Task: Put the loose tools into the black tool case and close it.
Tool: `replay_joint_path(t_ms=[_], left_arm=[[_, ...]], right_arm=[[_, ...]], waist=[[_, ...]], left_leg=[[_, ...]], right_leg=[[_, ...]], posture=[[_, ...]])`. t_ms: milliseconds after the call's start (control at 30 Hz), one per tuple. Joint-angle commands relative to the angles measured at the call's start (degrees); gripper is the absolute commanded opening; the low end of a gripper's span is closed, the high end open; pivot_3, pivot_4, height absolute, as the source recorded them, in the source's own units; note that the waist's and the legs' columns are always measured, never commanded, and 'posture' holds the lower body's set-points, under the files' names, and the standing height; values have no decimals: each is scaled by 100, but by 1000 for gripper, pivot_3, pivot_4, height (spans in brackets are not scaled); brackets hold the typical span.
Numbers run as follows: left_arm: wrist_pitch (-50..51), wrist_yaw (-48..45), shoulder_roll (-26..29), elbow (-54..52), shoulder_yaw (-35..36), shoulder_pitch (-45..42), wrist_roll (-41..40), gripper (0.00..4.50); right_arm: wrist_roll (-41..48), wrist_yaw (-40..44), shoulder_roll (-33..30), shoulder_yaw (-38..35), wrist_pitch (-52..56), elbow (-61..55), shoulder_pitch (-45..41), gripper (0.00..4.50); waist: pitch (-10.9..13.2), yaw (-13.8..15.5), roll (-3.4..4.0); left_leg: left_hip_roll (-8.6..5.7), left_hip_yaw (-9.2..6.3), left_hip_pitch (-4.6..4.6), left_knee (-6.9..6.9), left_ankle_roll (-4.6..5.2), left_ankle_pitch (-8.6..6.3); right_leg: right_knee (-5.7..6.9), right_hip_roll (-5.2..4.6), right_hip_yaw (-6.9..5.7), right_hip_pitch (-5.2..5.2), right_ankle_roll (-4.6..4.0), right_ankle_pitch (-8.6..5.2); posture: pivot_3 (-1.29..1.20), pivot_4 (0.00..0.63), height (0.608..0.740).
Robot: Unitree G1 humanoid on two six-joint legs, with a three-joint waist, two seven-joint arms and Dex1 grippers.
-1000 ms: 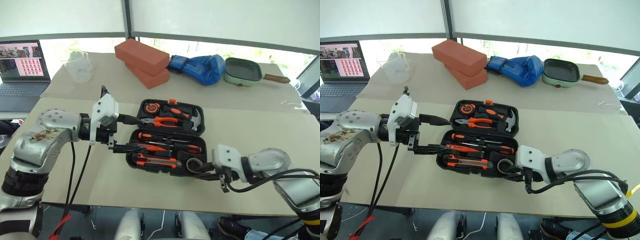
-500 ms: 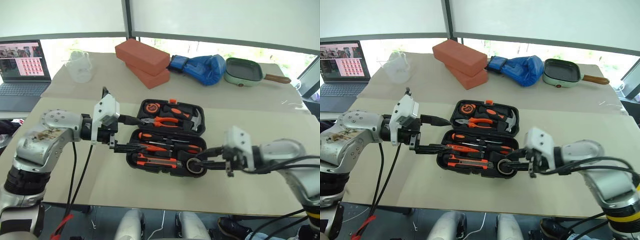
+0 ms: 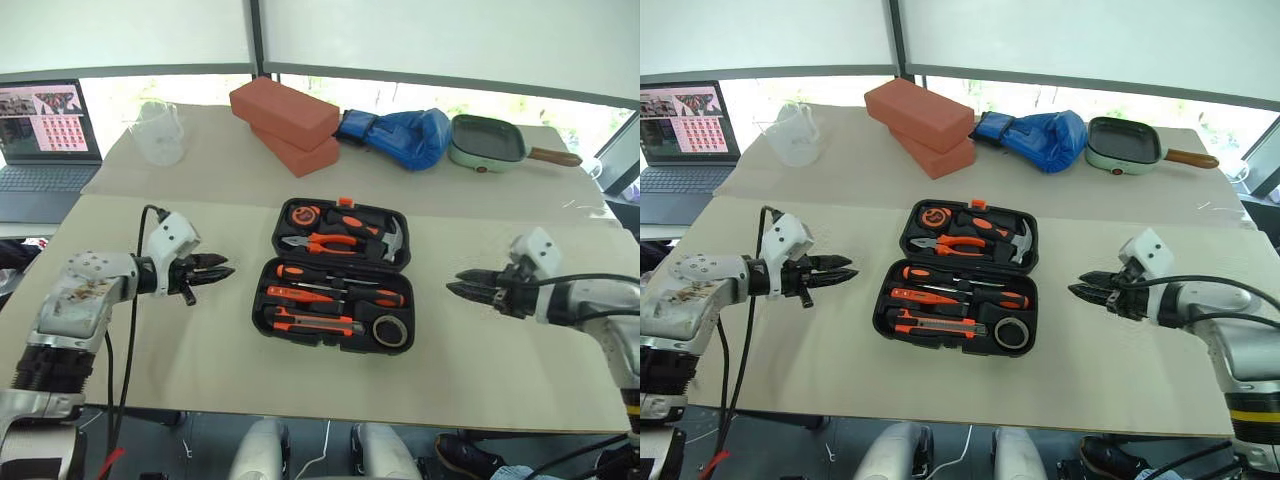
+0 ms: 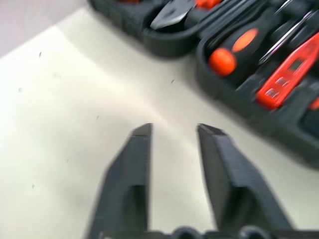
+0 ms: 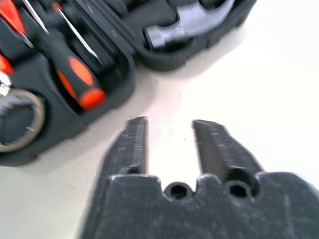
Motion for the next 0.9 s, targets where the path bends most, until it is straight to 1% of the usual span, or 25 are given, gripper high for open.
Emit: replay_joint_path(t_ms=[33, 67, 233, 467, 567, 667, 900], left_arm=[[-268, 29, -317, 147, -214, -259, 180, 0], [-284, 13, -424, 159, -291, -289, 211, 0], [-20, -65, -579, -62, -551, -255, 318, 0], [361, -302, -608, -785, -492, 34, -77, 0], [634, -599, -429, -1356, -500, 411, -324, 0], [712, -798, -141, -1850, -584, 854, -336, 0], [815, -733, 107, -2339, -492, 1594, -323, 0]], right_arm=[[-282, -76, 238, 282, -356, 278, -374, 131], [-389, -96, 311, 403, -445, 380, -463, 25], [-719, 15, 450, 808, -721, 506, -603, 25], [-595, 214, 669, 1047, -601, -102, -469, 25], [-485, 339, 603, 1033, -556, -507, -226, 25], [-447, 484, 455, 1018, -523, -906, 90, 25], [-479, 495, 221, 883, -513, -1618, 860, 25]], waist=[[0, -1, 0], [0, 0, 0], [0, 0, 0], [0, -6, 1], [0, -11, 1], [0, -30, 3], [-1, -28, 5]], left_leg=[[-1, 0, -2, 1, 0, 0], [-1, 0, -3, 4, 0, 0], [-3, -4, -17, 7, 0, 0], [-2, -6, -18, 6, 0, 0], [0, -7, -20, 4, 1, 0], [1, -8, -20, 1, 1, -1], [2, -9, -10, 0, 1, -1]], right_leg=[[1, 0, 0, -1, 1, 0], [1, 0, 0, -2, 3, 2], [2, 0, -2, -11, 4, 4], [5, -2, -2, -14, 4, 4], [2, -2, -3, -15, 4, 4], [2, -4, -3, -17, 4, 4], [-1, -5, -3, -5, 4, 3]], posture=[[0, 150, 738], [0, 150, 738], [0, 150, 738], [0, 150, 738], [0, 150, 738], [0, 150, 738], [0, 150, 738]])
